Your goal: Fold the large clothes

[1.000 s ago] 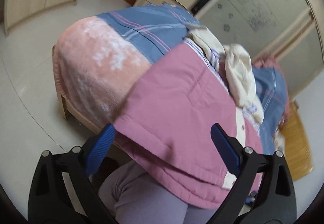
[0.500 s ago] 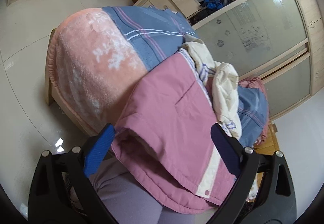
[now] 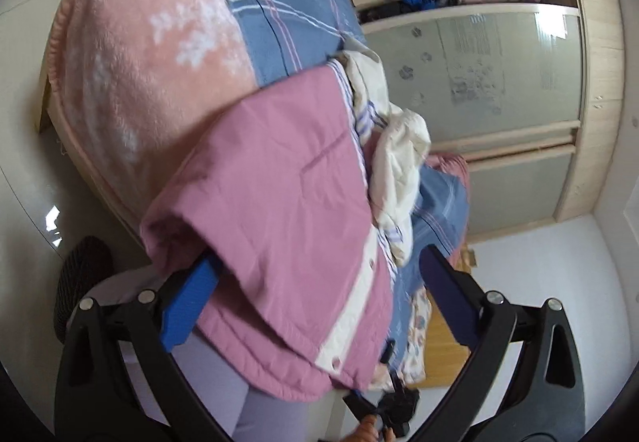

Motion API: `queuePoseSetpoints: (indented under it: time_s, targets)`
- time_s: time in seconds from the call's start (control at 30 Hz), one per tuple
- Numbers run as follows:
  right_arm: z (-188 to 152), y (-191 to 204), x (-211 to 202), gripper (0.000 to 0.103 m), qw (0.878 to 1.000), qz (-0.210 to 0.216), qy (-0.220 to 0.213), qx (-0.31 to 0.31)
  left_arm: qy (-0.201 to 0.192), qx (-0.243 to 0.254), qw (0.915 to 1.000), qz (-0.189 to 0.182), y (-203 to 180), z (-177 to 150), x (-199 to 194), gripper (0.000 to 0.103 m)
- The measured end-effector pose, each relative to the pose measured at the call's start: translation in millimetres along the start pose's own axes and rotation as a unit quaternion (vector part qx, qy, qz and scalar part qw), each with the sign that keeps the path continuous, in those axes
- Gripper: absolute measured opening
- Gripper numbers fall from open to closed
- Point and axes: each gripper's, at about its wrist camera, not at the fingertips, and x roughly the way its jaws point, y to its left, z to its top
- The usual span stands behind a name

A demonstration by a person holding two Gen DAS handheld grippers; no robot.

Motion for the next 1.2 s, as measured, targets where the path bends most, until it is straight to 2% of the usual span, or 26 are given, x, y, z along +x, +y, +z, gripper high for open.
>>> queuePoseSetpoints:
  time_s: [0.07, 0.13, 0.17, 0.2, 0.23, 0.27, 0.33, 0.43, 0.5, 0.6, 0.67, 0.8, 0.93, 1.03, 1.07, 1.13, 1.17, 1.2]
  targets:
    - [0.5, 0.6, 2.9, 0.086, 1.000, 0.002, -0.012, 0.003, -0.037, 0.000, 0.9989, 0.029, 1.1, 5.7, 4.8, 0.100]
    - [3.3, -2.2, -1.1, 0.078, 0.999, -0.010, -0.044, 0.019, -0.052, -0.017, 0.9971, 0.053, 8.6, 12.6, 11.3, 0.099]
    - [5.6, -6.9, -4.9, 0.053, 0.997, -0.032, -0.066, 0.035, -0.057, -0.030, 0.9963, 0.056, 13.6, 14.2, 11.7, 0.097]
    - [7.7, -13.5, -9.1, 0.014, 0.993, -0.059, -0.082, 0.053, -0.074, -0.048, 0.9937, 0.069, 21.1, 14.1, 10.0, 0.083]
    - [8.8, -21.5, -13.8, 0.006, 0.990, -0.076, -0.093, 0.073, -0.087, -0.058, 0.9902, 0.093, 26.4, 12.9, 8.0, 0.050]
    - [8.0, -29.8, -20.1, 0.005, 0.987, -0.072, -0.102, 0.096, -0.091, -0.066, 0.9860, 0.123, 34.0, 10.3, 6.9, 0.026]
    - [3.9, -21.6, -26.0, 0.003, 0.987, -0.090, -0.113, 0.075, -0.102, -0.071, 0.9859, 0.112, 45.3, 5.4, 2.0, 0.016]
    - [-3.7, 19.4, -32.0, 0.002, 0.979, -0.141, -0.141, -0.045, -0.121, -0.054, 0.9852, 0.109, 44.0, -1.5, -4.3, 0.011]
    - [-4.9, 28.8, -35.3, 0.002, 0.975, -0.150, -0.148, -0.074, -0.138, -0.027, 0.9812, 0.132, 31.3, -5.5, -6.9, 0.009]
    - [-1.8, 6.0, -31.2, 0.002, 0.979, -0.156, -0.131, -0.032, -0.151, -0.006, 0.9754, 0.160, 25.5, -6.9, -1.2, 0.008]
    - [-3.6, -14.2, -22.9, 0.002, 0.979, -0.166, -0.119, -0.007, -0.144, -0.019, 0.9752, 0.166, 35.8, -3.6, 5.0, 0.008]
    - [-6.3, -6.2, -27.3, 0.001, 0.976, -0.181, -0.118, -0.039, -0.149, 0.008, 0.9726, 0.178, 31.2, -5.8, -4.0, 0.008]
    - [-1.6, -23.5, -14.5, 0.000, 0.976, -0.187, -0.108, -0.009, -0.133, -0.016, 0.9757, 0.173, 46.2, 1.4, 3.7, 0.008]
    - [2.1, -24.2, -9.9, 0.003, 0.982, -0.167, -0.083, -0.020, -0.129, 0.003, 0.9760, 0.176, 45.1, 0.7, -3.4, 0.008]
    - [2.0, -21.1, -14.1, 0.009, 0.986, -0.148, -0.071, -0.030, -0.119, 0.012, 0.9785, 0.168, 40.3, 1.1, -6.2, 0.009]
    - [-1.2, -12.8, -24.9, 0.047, 0.995, -0.084, 0.000, -0.061, -0.095, 0.027, 0.9849, 0.142, 33.0, 2.4, -21.1, 0.015]
    - [-3.4, -10.1, -33.6, 0.081, 0.995, -0.073, 0.012, -0.071, -0.081, 0.038, 0.9879, 0.126, 28.3, 2.1, -30.8, 0.022]
    - [-5.2, -8.7, -48.6, 0.082, 0.995, -0.049, 0.015, -0.083, -0.077, 0.048, 0.9889, 0.118, 25.8, 0.9, -37.4, 0.023]
